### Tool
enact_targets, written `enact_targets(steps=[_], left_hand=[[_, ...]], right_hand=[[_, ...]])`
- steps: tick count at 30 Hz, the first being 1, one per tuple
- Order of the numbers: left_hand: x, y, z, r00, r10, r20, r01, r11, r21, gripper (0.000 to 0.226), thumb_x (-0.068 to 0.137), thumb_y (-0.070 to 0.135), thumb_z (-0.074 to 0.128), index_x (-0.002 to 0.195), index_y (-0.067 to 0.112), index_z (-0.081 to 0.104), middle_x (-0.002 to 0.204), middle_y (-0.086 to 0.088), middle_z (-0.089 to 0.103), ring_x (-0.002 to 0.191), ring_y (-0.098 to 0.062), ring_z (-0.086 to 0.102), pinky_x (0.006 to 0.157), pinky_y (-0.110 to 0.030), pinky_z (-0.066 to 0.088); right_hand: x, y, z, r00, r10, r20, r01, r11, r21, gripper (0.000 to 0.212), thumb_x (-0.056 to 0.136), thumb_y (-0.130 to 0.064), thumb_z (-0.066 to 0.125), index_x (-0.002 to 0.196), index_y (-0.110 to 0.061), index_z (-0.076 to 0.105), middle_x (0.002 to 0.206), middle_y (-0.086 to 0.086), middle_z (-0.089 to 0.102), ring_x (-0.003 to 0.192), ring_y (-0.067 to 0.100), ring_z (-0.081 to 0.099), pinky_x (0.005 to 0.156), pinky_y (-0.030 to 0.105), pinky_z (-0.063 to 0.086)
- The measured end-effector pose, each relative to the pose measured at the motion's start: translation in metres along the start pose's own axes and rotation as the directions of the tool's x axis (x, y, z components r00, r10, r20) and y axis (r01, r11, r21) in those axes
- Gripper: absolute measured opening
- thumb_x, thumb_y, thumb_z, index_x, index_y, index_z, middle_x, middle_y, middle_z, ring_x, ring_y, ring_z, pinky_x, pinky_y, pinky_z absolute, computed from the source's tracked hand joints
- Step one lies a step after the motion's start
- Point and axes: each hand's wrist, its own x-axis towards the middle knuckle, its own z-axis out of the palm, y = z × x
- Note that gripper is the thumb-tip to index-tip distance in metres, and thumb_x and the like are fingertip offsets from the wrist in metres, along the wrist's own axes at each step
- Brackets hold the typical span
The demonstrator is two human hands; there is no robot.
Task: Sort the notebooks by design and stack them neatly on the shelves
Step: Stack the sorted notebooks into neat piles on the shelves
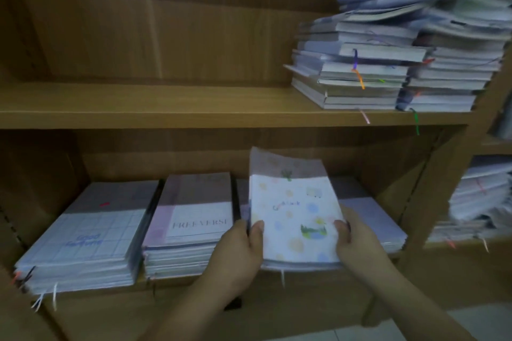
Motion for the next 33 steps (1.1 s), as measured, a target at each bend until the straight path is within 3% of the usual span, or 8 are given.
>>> enact_targets(steps=[4,6,8,10,13,24,30,33], left_hand=[[0.038,0.002,0.006,0.991,-0.007,-0.131,0.014,0.998,0.056,0.041,0.106,0.047,0.039,0.074,0.022,0.041,0.066,0.003,0.048,0.060,-0.015,0.047,0.050,-0.030,0.029],[0.055,-0.003,0.007,0.985,-0.043,-0.166,0.058,0.994,0.088,0.045,0.106,0.047,0.040,0.071,0.019,0.042,0.065,-0.001,0.049,0.059,-0.016,0.048,0.049,-0.030,0.028],[0.068,-0.011,0.009,0.981,-0.064,-0.184,0.088,0.989,0.123,0.048,0.105,0.048,0.041,0.070,0.016,0.043,0.064,-0.002,0.049,0.059,-0.019,0.048,0.049,-0.030,0.028],[0.078,-0.020,0.011,0.977,-0.088,-0.195,0.121,0.979,0.163,0.048,0.105,0.049,0.041,0.071,0.014,0.046,0.064,-0.003,0.049,0.060,-0.020,0.049,0.049,-0.031,0.028],[0.085,-0.028,0.014,0.970,-0.107,-0.220,0.161,0.957,0.243,0.049,0.104,0.050,0.041,0.076,0.013,0.053,0.067,-0.004,0.055,0.064,-0.022,0.053,0.053,-0.032,0.031],[0.090,-0.032,0.034,0.964,-0.112,-0.243,0.176,0.950,0.259,0.044,0.104,0.050,0.043,0.074,0.018,0.048,0.068,0.000,0.055,0.064,-0.022,0.055,0.053,-0.031,0.034],[0.073,-0.035,0.021,0.956,0.147,-0.253,-0.024,0.901,0.433,0.029,0.106,0.032,0.045,0.085,0.016,0.057,0.067,0.002,0.055,0.061,-0.019,0.053,0.052,-0.030,0.036],[0.054,-0.041,0.018,0.974,0.198,-0.112,-0.129,0.887,0.444,0.026,0.100,0.046,0.051,0.095,0.021,0.055,0.073,0.003,0.057,0.067,-0.020,0.058,0.056,-0.034,0.046]], right_hand=[[0.035,-0.006,0.007,0.997,0.044,-0.066,-0.039,0.996,0.077,0.036,0.108,-0.025,0.042,0.143,-0.016,0.049,0.101,-0.002,0.059,0.078,0.016,0.055,0.057,0.024,0.041],[0.048,-0.010,0.011,0.998,0.043,-0.051,-0.037,0.993,0.112,0.027,0.108,-0.024,0.045,0.133,-0.019,0.053,0.103,0.000,0.063,0.085,0.019,0.059,0.070,0.036,0.050],[0.060,-0.013,0.018,0.999,0.041,0.002,-0.041,0.993,0.113,0.030,0.107,-0.023,0.047,0.136,-0.021,0.053,0.125,0.007,0.065,0.104,0.028,0.062,0.089,0.044,0.054],[0.071,-0.012,0.027,0.998,0.047,0.048,-0.051,0.996,0.078,0.043,0.106,-0.023,0.048,0.149,-0.017,0.045,0.146,0.007,0.054,0.127,0.031,0.054,0.098,0.035,0.048],[0.080,-0.003,0.041,0.998,0.014,0.062,-0.018,0.998,0.057,0.044,0.106,-0.020,0.047,0.150,-0.018,0.048,0.152,0.003,0.049,0.139,0.025,0.045,0.103,0.025,0.038],[0.087,0.019,0.053,1.000,0.004,-0.006,-0.004,0.999,0.049,0.037,0.104,-0.020,0.052,0.140,-0.015,0.060,0.144,0.004,0.058,0.134,0.024,0.051,0.102,0.024,0.039],[0.080,0.026,0.048,0.997,0.083,0.001,-0.083,0.995,-0.056,0.052,0.100,-0.037,0.060,0.147,-0.018,0.050,0.138,0.007,0.061,0.125,0.029,0.056,0.101,0.039,0.048],[0.073,0.031,0.041,0.994,0.076,0.085,-0.068,0.994,-0.085,0.072,0.084,-0.057,0.072,0.146,-0.026,0.051,0.138,-0.002,0.062,0.124,0.022,0.058,0.102,0.040,0.050]])
